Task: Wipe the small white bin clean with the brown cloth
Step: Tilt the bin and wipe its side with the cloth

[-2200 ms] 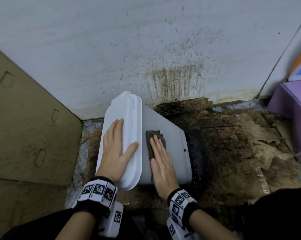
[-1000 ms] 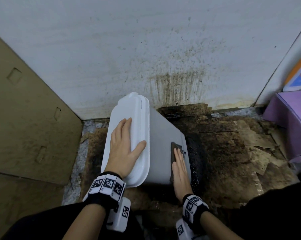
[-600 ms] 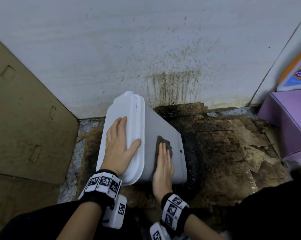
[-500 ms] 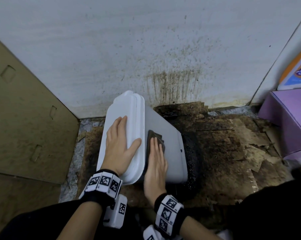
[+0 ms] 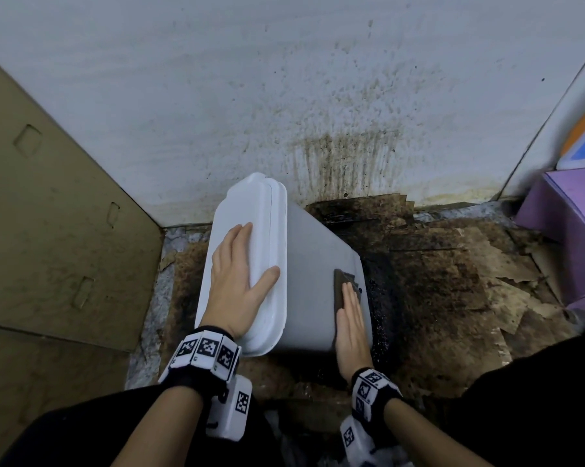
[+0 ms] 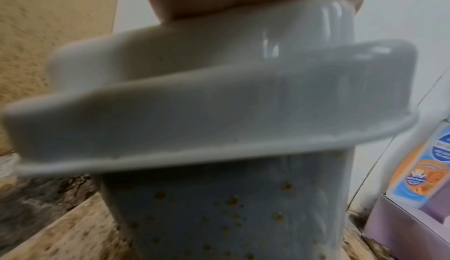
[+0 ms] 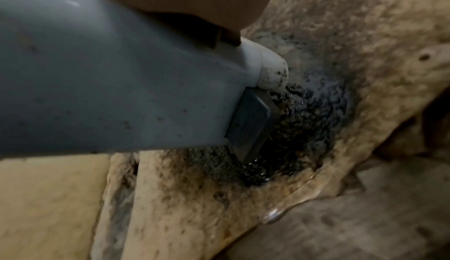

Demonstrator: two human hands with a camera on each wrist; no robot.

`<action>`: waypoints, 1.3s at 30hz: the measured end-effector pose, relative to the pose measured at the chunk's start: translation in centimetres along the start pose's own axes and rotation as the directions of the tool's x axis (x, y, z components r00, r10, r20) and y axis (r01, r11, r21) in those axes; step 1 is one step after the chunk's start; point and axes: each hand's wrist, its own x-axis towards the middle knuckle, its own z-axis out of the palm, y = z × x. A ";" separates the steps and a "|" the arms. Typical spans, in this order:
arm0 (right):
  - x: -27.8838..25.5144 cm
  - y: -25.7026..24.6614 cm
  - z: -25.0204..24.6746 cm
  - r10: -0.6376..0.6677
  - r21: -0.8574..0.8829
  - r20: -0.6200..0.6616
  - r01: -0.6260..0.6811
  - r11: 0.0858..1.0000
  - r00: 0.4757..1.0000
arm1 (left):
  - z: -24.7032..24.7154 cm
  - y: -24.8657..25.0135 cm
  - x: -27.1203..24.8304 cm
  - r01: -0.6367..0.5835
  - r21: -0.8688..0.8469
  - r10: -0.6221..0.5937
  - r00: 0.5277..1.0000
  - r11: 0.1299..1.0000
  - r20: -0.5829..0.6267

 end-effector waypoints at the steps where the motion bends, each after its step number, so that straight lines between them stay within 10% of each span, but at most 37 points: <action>1: 0.1 -0.1 0.2 0.050 0.032 -0.004 -0.050 0.998 0.999 | 0.1 0.0 0.0 0.001 0.007 -0.001 1.000 1.000 0.001; 8: 0.2 -4.5 1.9 0.225 0.063 -0.081 -0.221 0.973 0.971 | 0.1 0.0 0.1 0.002 0.031 -0.001 1.000 1.000 -0.006; 15: -3.5 -12.4 4.1 -0.140 0.066 -0.038 0.142 0.988 0.989 | 0.3 0.0 0.2 -0.015 0.037 0.016 1.000 0.999 -0.021; 21: -2.5 -7.7 2.2 -0.293 -0.034 -0.002 0.293 0.956 0.956 | 0.4 0.1 0.2 -0.019 0.033 0.019 1.000 0.999 -0.016; 28: 0.1 1.6 -0.4 0.082 -0.052 -0.012 -0.083 0.995 0.997 | 0.0 0.0 -0.1 -0.006 0.026 0.006 1.000 1.000 -0.010; 39: 1.1 -2.2 0.1 0.329 -0.034 0.029 -0.328 0.944 0.944 | -0.2 0.0 -0.2 0.016 0.024 -0.016 1.000 1.000 -0.006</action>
